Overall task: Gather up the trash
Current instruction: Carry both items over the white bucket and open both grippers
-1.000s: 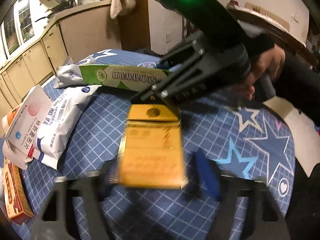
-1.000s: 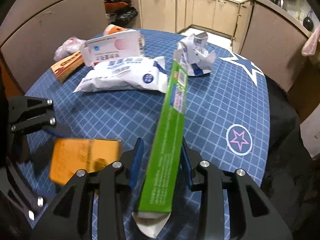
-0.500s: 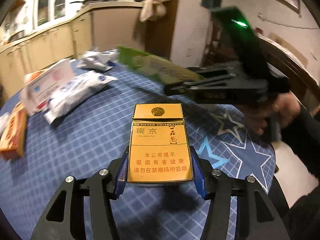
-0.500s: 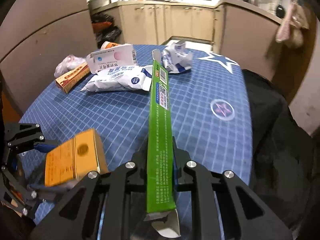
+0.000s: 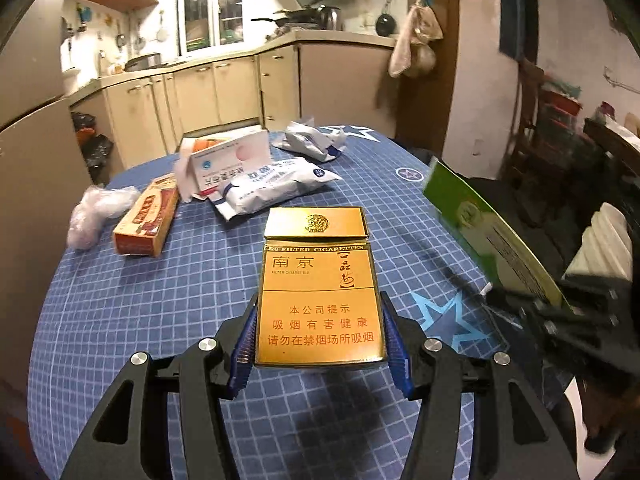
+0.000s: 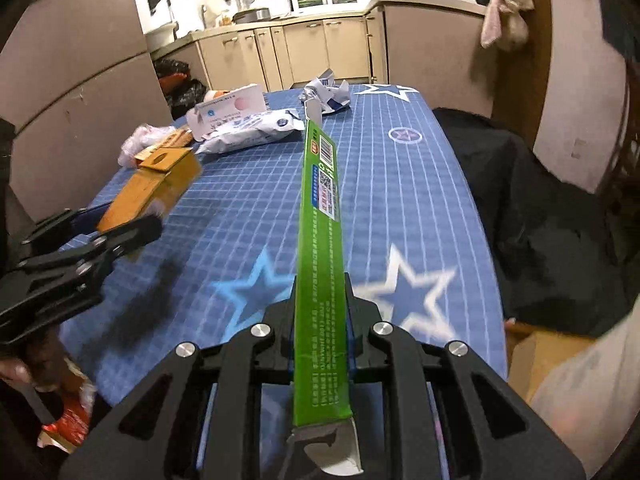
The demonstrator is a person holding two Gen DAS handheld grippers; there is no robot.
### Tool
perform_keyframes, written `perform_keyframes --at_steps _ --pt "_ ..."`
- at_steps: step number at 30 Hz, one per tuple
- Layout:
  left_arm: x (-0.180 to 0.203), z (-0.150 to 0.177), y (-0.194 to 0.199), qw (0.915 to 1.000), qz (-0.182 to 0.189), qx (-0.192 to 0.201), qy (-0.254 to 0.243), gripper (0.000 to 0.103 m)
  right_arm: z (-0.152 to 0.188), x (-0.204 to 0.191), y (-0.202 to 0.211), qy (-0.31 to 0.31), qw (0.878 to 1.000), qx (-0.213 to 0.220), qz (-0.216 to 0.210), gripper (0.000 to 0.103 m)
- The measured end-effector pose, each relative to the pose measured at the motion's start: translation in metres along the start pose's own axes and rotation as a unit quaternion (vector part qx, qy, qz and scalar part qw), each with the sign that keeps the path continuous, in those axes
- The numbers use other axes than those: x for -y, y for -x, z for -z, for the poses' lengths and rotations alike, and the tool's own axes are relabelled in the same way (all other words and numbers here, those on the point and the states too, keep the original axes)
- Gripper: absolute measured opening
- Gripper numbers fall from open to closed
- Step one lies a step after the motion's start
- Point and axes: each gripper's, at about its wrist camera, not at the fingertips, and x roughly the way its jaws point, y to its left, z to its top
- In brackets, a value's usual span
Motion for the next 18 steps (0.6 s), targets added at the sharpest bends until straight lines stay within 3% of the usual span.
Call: perform_keyframes --at_steps 5,18 --pt "0.012 0.003 0.016 0.9996 -0.025 0.013 -0.003 0.057 0.013 -0.013 0.017 0.004 1.000 0.009 0.010 0.015" --pt "0.051 -0.009 0.031 0.9986 -0.020 0.038 -0.029 0.057 0.016 -0.012 0.054 0.014 0.998 0.048 0.045 0.015"
